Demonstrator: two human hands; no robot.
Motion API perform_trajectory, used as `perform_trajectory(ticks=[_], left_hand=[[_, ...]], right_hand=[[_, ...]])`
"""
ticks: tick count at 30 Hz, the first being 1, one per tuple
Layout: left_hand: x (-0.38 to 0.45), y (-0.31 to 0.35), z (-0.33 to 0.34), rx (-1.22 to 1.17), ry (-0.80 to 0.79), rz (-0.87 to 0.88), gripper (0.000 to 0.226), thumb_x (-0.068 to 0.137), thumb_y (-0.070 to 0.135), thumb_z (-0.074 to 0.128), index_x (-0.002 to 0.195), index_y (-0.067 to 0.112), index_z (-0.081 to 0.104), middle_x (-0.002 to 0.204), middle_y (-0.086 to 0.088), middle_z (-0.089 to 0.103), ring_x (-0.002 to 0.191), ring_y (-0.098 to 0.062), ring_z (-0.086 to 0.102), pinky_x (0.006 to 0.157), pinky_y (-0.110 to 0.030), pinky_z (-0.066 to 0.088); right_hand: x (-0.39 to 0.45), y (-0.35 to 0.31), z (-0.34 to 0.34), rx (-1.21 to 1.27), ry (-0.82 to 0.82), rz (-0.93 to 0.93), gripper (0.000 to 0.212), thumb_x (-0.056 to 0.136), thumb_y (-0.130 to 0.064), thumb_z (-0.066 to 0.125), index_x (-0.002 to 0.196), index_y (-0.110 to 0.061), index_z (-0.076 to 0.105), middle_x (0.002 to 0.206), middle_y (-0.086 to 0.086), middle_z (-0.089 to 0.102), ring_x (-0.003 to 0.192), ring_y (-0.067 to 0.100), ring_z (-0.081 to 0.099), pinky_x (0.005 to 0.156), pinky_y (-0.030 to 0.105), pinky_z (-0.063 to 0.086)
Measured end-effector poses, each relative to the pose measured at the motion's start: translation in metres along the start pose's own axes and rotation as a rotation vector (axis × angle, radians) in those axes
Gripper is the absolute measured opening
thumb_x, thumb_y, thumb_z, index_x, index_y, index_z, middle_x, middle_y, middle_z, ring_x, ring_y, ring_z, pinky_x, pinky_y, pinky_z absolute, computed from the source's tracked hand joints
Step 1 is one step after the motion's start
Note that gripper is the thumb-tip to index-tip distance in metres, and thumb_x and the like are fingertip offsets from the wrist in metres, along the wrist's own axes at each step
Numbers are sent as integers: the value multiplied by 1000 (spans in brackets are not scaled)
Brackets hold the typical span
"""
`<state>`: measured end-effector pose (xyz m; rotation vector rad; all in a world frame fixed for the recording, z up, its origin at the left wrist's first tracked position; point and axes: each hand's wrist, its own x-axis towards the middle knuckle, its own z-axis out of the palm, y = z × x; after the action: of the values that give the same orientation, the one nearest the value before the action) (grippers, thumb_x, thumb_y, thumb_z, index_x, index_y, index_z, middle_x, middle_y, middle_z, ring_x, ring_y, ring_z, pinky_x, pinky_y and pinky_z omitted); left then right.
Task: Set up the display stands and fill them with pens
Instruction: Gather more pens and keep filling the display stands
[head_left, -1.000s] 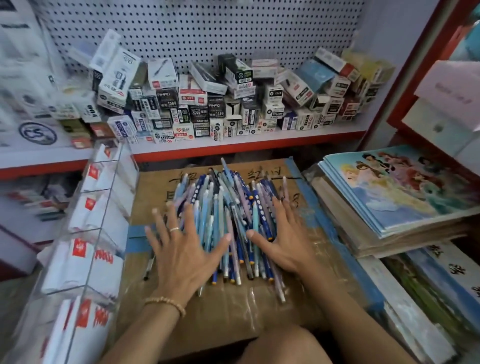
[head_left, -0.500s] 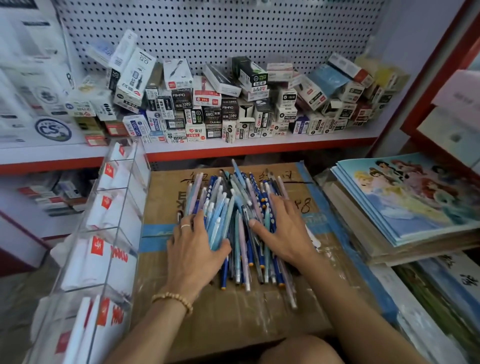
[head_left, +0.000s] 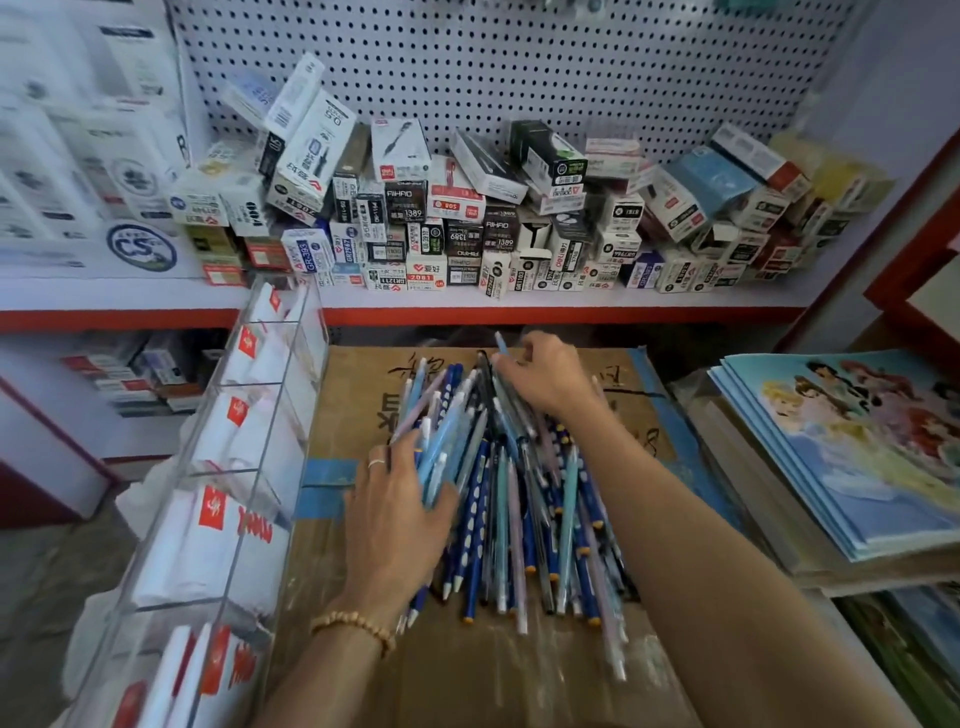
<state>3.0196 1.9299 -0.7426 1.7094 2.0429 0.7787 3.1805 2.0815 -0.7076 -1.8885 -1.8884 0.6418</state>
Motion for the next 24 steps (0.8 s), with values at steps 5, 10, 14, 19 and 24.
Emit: perform_trajectory(ticks=[5,10,14,19,24], left_hand=[[6,-4,1,-98,7,-30,58,97,33,57,149,23,32,128,0,46,116,-18,47,86,-26,43],[21,-3,2,-130,29,-64,39,100,27,50,137,16,43,110,-3,50,97,-21,53,75,-31,49],[22,-3,1,-137,29,-107,36,101,22,48,135,14,41,109,-6,53,91,-25,59,73,-40,56],[21,0,-4,-131,28,-120,35,101,20,48,134,14,41,107,-4,53,87,-22,59,70,-36,55],[21,7,-9,-132,32,-93,46,101,16,47,145,12,34,105,0,48,77,-6,52,59,-18,45]], right_hand=[[34,-1,13,-64,-78,74,67,91,-56,61,132,-3,52,124,16,63,115,36,58,93,44,52],[48,-2,13,-13,-125,33,34,93,-38,66,111,-10,73,98,11,72,84,24,63,74,31,51],[43,0,17,22,-187,30,25,91,-32,69,99,-10,77,88,9,71,74,21,61,65,30,47],[31,1,13,65,-237,-1,18,91,-22,70,86,-5,72,71,5,59,64,17,51,54,24,38],[20,7,8,170,-226,13,8,94,-10,65,87,-11,69,62,1,50,52,13,41,43,19,32]])
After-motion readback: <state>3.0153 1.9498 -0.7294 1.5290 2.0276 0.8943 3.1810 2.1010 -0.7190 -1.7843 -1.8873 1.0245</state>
